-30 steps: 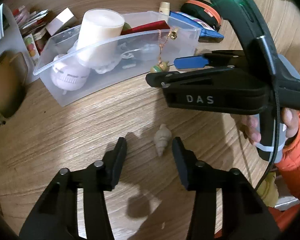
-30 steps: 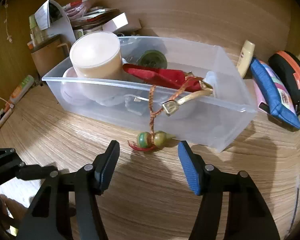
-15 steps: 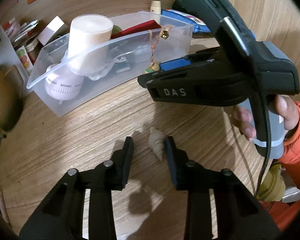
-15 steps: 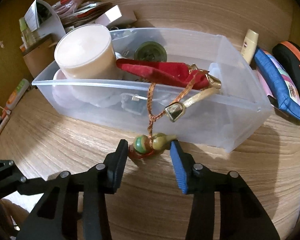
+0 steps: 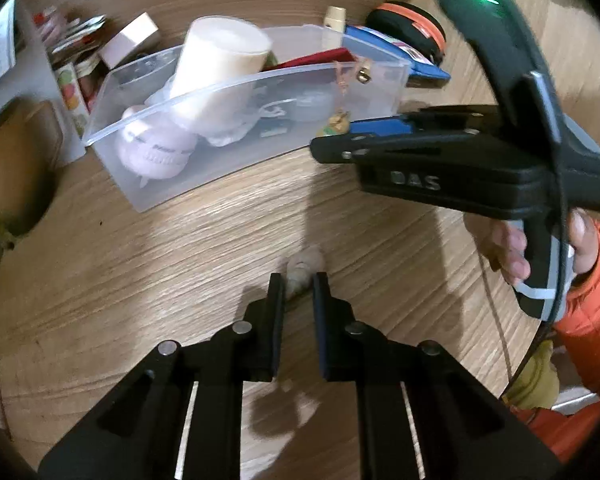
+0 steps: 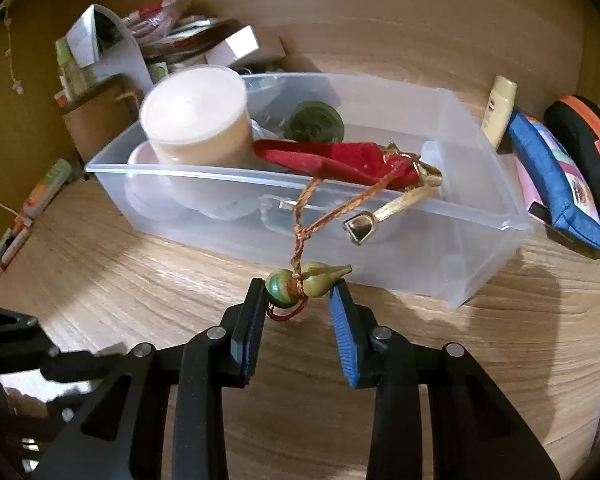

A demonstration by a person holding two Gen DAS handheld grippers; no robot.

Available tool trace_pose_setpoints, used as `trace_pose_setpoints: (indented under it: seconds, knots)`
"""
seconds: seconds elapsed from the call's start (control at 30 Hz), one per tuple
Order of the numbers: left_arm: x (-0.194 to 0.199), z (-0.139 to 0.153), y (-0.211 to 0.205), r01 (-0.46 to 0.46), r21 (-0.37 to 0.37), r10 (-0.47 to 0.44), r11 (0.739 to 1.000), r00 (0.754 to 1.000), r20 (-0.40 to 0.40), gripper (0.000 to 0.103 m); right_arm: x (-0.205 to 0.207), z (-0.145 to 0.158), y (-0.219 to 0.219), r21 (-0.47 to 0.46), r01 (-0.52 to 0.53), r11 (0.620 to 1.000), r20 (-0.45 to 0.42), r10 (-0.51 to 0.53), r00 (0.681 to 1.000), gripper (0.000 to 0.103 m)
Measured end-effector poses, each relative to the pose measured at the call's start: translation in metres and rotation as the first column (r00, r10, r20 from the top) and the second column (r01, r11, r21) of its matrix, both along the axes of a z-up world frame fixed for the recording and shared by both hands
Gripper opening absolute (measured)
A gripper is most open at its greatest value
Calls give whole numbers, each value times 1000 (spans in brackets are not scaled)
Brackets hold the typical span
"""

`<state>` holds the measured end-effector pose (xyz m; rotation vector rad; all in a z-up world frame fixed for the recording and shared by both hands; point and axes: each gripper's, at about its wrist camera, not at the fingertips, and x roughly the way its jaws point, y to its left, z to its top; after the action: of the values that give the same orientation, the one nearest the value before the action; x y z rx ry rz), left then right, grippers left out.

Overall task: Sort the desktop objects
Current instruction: 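Grasp the small shell with the left gripper while the right grasps the gourd charm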

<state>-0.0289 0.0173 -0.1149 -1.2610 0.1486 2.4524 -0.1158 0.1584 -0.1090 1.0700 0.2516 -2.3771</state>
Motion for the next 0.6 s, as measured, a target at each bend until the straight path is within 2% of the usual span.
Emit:
trace_pose_setpoints:
  seconds: [0.23, 0.47, 0.6]
  knots:
    - [5, 1, 0, -43, 29, 44, 999, 999, -11, 13, 6, 15, 3, -37, -1, 999, -27, 0, 1000, 30]
    - [-1, 0, 12, -11, -13, 11, 1000, 1000, -12, 13, 5, 25, 9, -55, -5, 998, -40, 3, 999, 30]
    - [-9, -4, 25, 11, -35, -11, 999, 1000, -4, 16, 8, 27, 15, -61, -7, 998, -41, 4, 999, 30]
